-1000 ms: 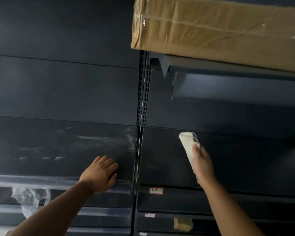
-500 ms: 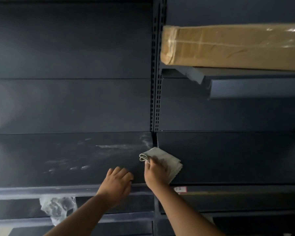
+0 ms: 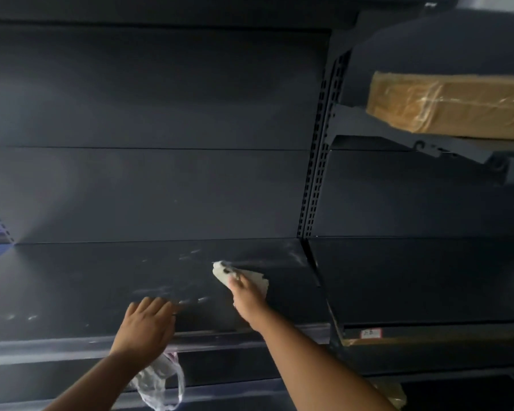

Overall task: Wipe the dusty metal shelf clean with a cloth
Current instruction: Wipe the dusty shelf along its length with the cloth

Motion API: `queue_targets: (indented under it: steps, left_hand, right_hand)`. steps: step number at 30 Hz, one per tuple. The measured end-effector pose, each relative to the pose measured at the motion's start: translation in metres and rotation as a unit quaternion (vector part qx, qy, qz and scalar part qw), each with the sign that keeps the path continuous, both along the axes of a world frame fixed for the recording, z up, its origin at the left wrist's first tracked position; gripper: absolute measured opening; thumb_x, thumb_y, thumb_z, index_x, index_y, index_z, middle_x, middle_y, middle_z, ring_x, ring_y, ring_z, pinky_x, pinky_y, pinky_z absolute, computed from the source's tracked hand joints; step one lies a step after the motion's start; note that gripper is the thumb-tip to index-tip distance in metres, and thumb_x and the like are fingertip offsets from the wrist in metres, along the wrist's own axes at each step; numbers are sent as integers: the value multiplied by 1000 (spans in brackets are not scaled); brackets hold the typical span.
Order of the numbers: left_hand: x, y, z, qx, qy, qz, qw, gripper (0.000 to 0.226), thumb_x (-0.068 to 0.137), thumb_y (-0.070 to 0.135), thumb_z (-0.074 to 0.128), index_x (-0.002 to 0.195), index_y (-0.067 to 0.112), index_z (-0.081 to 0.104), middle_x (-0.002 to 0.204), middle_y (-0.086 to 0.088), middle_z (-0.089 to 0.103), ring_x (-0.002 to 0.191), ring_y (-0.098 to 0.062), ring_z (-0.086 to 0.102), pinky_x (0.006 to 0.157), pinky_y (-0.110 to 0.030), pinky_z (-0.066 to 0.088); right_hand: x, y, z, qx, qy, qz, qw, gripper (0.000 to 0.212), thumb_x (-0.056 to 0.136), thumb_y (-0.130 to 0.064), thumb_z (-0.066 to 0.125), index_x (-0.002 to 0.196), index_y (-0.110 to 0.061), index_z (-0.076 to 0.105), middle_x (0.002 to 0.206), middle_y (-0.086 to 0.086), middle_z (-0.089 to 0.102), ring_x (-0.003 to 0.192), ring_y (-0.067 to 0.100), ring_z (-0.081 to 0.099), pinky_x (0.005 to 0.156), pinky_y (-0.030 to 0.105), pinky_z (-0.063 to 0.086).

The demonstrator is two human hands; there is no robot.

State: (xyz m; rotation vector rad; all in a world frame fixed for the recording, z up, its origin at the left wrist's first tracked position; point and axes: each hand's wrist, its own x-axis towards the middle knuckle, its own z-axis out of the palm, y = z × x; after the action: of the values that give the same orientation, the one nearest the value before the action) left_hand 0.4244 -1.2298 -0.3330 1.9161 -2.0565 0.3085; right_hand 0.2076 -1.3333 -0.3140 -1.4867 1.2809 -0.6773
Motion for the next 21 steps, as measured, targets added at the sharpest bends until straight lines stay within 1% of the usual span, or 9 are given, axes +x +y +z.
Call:
queue_targets:
  steps: [1, 2, 5, 9, 11, 15, 17, 19, 21]
  left_hand:
    - [8, -1, 1, 7, 4, 8, 1000, 25, 82, 36, 40, 86, 24, 62, 79, 3, 58, 73, -25, 55, 65, -41, 43]
    - [16, -3, 2, 14, 10, 15, 1000, 25, 81, 37, 40, 84, 24, 61, 78, 3, 58, 74, -25, 55, 66, -41, 43]
    - [36, -8, -2, 37, 17, 19, 999, 26, 78, 43, 42, 87, 28, 61, 82, 4, 60, 80, -23, 56, 70, -41, 44]
    - [46, -12, -12, 62, 8, 6, 998, 28, 79, 47, 44, 94, 30, 60, 86, 5, 61, 83, -22, 55, 73, -40, 43]
    - [46, -15, -14, 61, 5, -4, 998, 27, 80, 46, 44, 93, 29, 60, 85, 5, 60, 82, -22, 54, 73, -40, 43]
    - [46, -16, -13, 58, -4, -12, 998, 22, 81, 45, 44, 91, 29, 56, 82, 5, 57, 78, -20, 50, 72, -38, 42]
    - [46, -15, -12, 55, -5, -13, 998, 21, 81, 43, 44, 90, 28, 55, 81, 5, 56, 77, -20, 49, 72, -39, 42]
    - [46, -15, -13, 50, -5, -13, 999, 20, 80, 42, 45, 89, 28, 55, 80, 5, 55, 75, -19, 48, 71, -38, 42]
    - [46, -14, -15, 42, -5, -13, 999, 19, 78, 41, 46, 85, 26, 54, 77, 3, 53, 72, -20, 46, 68, -39, 40]
  right_hand:
    - [-1, -2, 2, 13, -69, -41, 997, 42, 99, -39, 36, 132, -17, 53, 107, 1, 62, 91, 17, 60, 72, 22, 50]
    - [-3, -4, 5, 28, -141, -91, 985, 40, 99, -36, 40, 130, -14, 54, 112, 3, 63, 95, 18, 62, 74, 23, 52]
    - [-27, -14, 13, 41, -316, -237, 918, 33, 98, -27, 48, 121, -7, 58, 126, 15, 62, 112, 27, 60, 100, 38, 47]
    - [-84, -26, 30, -11, -310, -306, 900, 22, 97, -30, 48, 111, -17, 60, 127, 17, 61, 113, 33, 59, 101, 53, 45]
    - [-108, -29, 39, -69, -244, -338, 906, 21, 98, -31, 46, 105, -18, 61, 124, 17, 62, 112, 32, 59, 99, 48, 47]
    - [-136, -35, 38, -165, 3, -363, 917, 41, 96, -43, 38, 126, -21, 55, 121, 13, 63, 99, 27, 60, 82, 35, 44]
    - [-138, -43, 30, -181, 94, -356, 912, 42, 97, -41, 34, 132, -23, 50, 125, 13, 62, 108, 34, 59, 87, 37, 44]
    - [-132, -56, 15, -193, 195, -334, 902, 41, 99, -32, 35, 133, -13, 50, 131, 21, 57, 119, 40, 53, 98, 44, 42]
    - [-117, -68, -3, -163, 248, -305, 905, 39, 100, -27, 36, 129, -6, 51, 130, 27, 56, 119, 43, 51, 100, 46, 40]
